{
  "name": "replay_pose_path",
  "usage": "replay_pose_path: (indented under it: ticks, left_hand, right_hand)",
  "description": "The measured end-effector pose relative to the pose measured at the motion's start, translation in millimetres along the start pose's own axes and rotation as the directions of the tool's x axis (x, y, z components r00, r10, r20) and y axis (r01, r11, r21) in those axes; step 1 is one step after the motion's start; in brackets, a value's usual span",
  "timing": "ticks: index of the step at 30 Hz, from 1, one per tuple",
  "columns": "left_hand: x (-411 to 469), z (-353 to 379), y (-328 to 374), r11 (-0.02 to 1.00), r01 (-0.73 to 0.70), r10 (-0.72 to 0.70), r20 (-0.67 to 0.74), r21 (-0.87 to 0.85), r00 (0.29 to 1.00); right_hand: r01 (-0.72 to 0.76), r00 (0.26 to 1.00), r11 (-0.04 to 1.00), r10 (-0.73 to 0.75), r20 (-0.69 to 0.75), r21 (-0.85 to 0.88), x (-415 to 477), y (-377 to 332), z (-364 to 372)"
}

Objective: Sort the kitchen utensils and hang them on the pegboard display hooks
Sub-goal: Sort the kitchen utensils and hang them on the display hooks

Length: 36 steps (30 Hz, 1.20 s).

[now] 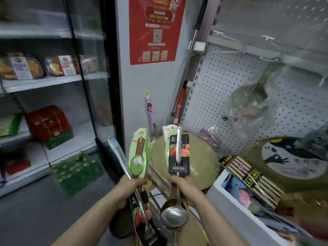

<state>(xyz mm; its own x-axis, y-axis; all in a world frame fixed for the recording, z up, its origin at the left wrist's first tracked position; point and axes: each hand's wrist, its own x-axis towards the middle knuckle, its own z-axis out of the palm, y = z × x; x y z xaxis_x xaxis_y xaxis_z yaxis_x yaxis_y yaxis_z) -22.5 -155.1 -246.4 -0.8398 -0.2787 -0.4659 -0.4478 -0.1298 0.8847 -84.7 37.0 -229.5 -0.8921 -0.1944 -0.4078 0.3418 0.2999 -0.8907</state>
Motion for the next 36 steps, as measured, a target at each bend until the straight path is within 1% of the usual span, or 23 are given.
replay_pose_path:
  ticks: [2,5,8,11,16,21,27,30,32,36]
  left_hand:
    - [22,4,5,1.0,0.026,-0.026,0.021,0.013,0.999]
    - [64,13,17,0.994,0.044,-0.05,0.057,0.101,0.997]
    - [104,34,39,0.991,0.026,-0.041,0.116,0.134,0.992]
    - [144,50,62,0.985,-0.001,-0.02,0.122,0.174,0.992]
    - [204,72,90,0.976,-0.001,-0.034,0.158,0.218,0.987]
    - [244,83,104,0.959,0.011,-0.071,0.199,0.285,0.977]
    - [290,105,115,0.908,0.018,-0.127,0.233,0.419,0.964]
    - [311,123,120,0.877,-0.017,-0.136,0.282,0.481,0.95]
    - [326,135,122,0.844,-0.079,-0.131,0.347,0.531,0.929]
    - [355,158,118,0.779,-0.186,-0.103,0.414,0.599,0.904]
  right_hand:
    - [-0.016,1.0,1.0,0.015,-0.028,-0.002,17,-2,-5]
    - [-0.037,0.995,0.999,0.039,-0.095,0.02,50,-7,-14]
    - [-0.062,0.988,0.996,0.07,-0.139,0.063,91,-13,-26]
    - [-0.077,0.979,0.992,0.095,-0.179,0.104,127,-26,-37]
    - [-0.102,0.959,0.973,0.151,-0.238,0.205,178,-44,-62]
    - [-0.189,0.92,0.938,0.273,-0.282,0.29,214,-38,-82]
    - [-0.297,0.853,0.876,0.422,-0.306,0.38,238,-16,-98]
    - [-0.306,0.834,0.833,0.469,-0.292,0.461,250,-11,-104]
    - [-0.29,0.827,0.805,0.483,-0.287,0.517,259,-9,-108]
    - [-0.283,0.802,0.751,0.526,-0.281,0.597,285,4,-109]
